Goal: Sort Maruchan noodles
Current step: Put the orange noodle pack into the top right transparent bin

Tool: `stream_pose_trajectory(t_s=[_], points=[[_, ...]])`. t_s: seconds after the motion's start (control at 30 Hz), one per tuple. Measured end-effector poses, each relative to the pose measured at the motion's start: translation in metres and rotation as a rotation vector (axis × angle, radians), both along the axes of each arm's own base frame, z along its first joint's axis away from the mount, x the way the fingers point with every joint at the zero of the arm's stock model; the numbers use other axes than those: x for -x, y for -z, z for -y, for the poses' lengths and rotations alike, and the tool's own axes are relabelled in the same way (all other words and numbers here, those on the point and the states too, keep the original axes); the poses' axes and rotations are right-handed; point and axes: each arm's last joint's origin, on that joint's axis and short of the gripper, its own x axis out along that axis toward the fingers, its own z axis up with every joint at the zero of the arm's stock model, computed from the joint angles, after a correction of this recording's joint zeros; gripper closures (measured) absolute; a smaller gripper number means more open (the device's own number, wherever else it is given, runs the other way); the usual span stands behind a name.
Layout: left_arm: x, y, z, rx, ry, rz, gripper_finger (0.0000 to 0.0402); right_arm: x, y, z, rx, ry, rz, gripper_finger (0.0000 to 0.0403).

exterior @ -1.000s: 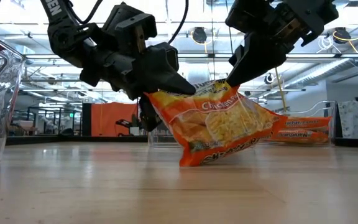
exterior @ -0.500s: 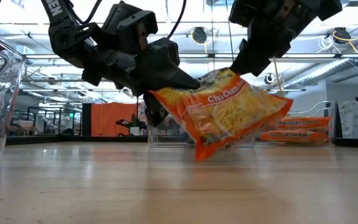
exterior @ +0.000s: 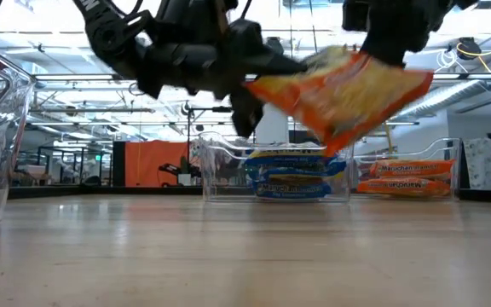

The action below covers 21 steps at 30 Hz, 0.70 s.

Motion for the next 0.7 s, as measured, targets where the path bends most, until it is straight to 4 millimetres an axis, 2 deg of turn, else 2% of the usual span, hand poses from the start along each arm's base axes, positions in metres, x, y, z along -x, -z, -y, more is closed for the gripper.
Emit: stream_pose_trajectory(t_s=[0.13, 0.4, 0.53, 0.7], points=[[-0.012, -0.018, 0.0, -0.025, 0.006, 0.06, 0.0296, 0.014, -0.017, 0.003, -0.076, 0.063, 0.061, 0.0307], [-0.029, -0.041, 0.003, -0.145, 0.046, 0.05, 0.0296, 0.049, -0.052, 0.01, -0.259, 0.176, 0.209, 0.0262], [-0.037, -0.056, 0.003, -0.195, 0.041, 0.052, 0.0296, 0.066, -0.06, 0.011, -0.373, 0.191, 0.212, 0.0245], [-0.047, -0.077, 0.0, -0.243, -0.073, 0.059, 0.0296, 0.075, -0.064, 0.009, -0.407, 0.095, 0.215, 0.0206]])
